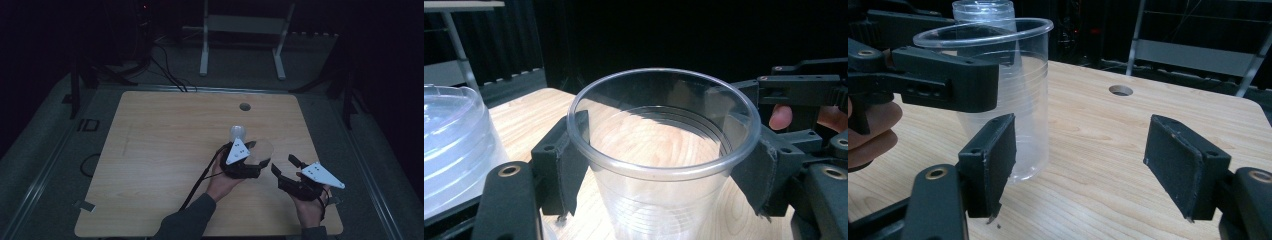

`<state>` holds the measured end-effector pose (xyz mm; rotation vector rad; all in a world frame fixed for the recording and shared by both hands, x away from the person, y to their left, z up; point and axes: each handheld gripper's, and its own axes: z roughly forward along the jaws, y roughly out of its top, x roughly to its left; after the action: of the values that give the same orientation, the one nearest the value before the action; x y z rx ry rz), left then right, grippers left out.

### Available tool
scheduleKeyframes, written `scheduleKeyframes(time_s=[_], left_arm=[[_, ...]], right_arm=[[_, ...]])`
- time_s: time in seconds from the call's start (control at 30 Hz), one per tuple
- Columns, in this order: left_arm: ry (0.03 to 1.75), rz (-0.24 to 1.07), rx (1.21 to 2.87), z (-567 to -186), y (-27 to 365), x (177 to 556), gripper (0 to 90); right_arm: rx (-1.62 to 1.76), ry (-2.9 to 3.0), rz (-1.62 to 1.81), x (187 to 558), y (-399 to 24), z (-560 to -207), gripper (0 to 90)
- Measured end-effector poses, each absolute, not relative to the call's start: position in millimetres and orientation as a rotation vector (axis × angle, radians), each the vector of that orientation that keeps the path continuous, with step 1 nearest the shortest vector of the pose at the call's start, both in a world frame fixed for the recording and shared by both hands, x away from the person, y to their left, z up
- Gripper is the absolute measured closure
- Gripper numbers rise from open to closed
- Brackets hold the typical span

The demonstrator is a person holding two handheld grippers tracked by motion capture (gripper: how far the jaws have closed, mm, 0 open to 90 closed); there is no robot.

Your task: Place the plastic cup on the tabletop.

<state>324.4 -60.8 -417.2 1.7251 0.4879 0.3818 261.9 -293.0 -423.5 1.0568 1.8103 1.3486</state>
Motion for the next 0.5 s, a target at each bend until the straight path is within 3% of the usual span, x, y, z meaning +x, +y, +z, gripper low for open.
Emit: scheduleKeyframes(time_s=[0.5], left_arm=[[0.498,0.387,1.728,-425.1,-61.3,324.9,28.8]], right_arm=[[1.062,1.807,1.349,261.5,-293.7,-424.2,28.6]])
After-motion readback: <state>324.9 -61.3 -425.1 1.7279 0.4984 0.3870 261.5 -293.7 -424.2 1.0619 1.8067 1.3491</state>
